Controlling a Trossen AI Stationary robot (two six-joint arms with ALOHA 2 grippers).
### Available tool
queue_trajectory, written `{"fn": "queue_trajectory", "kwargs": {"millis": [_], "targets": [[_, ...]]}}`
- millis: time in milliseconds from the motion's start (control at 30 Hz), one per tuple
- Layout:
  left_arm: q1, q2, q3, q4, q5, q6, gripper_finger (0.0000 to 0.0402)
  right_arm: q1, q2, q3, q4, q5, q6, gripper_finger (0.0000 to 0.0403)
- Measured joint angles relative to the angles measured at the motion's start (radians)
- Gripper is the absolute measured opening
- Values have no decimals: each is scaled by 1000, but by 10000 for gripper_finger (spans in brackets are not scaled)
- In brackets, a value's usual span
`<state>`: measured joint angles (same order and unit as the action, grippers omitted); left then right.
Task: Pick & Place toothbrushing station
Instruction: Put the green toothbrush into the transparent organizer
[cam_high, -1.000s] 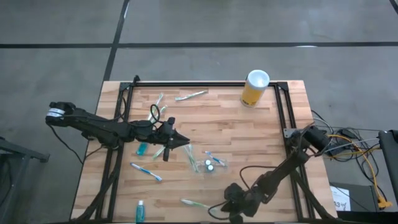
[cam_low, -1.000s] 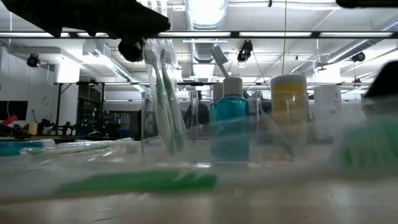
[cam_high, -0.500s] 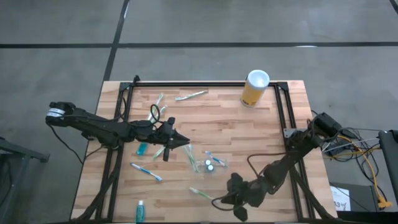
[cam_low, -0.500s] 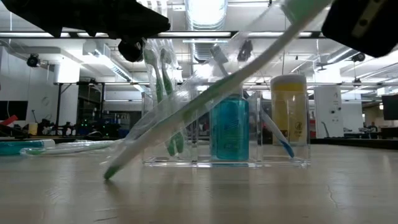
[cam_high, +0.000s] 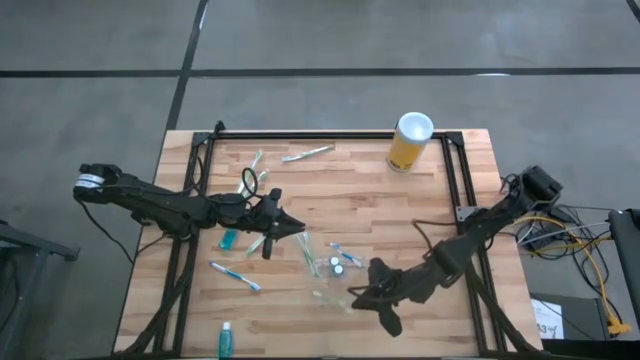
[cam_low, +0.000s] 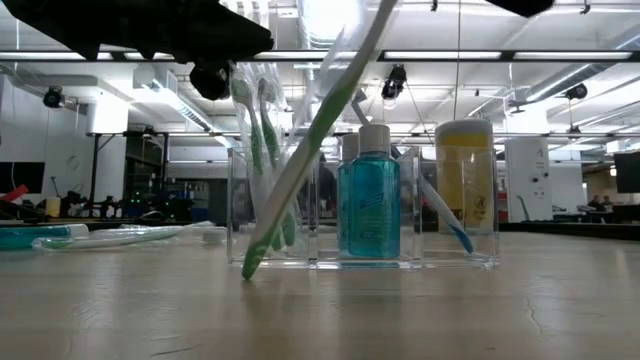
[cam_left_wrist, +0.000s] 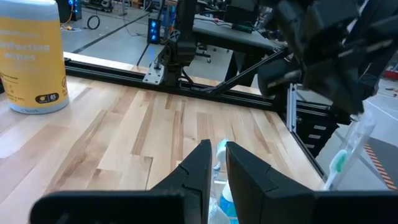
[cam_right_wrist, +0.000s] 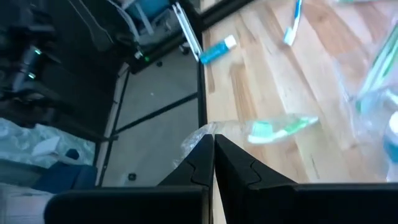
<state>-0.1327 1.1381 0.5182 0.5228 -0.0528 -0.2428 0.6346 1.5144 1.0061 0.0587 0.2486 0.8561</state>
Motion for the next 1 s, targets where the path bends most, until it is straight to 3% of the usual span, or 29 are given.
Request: {"fn": "queue_trajectory", "kwargs": {"millis": [533,767,1000], "targets": [[0,0,0,0,0,0,53,-93,-75,41,38,-98,-192,8],[0,0,0,0,0,0,53,-115,-73,116,-121,-103,-224,8],[0,0,0,0,0,0,53,-115,-73,104,-133,-119,-183,8]]}}
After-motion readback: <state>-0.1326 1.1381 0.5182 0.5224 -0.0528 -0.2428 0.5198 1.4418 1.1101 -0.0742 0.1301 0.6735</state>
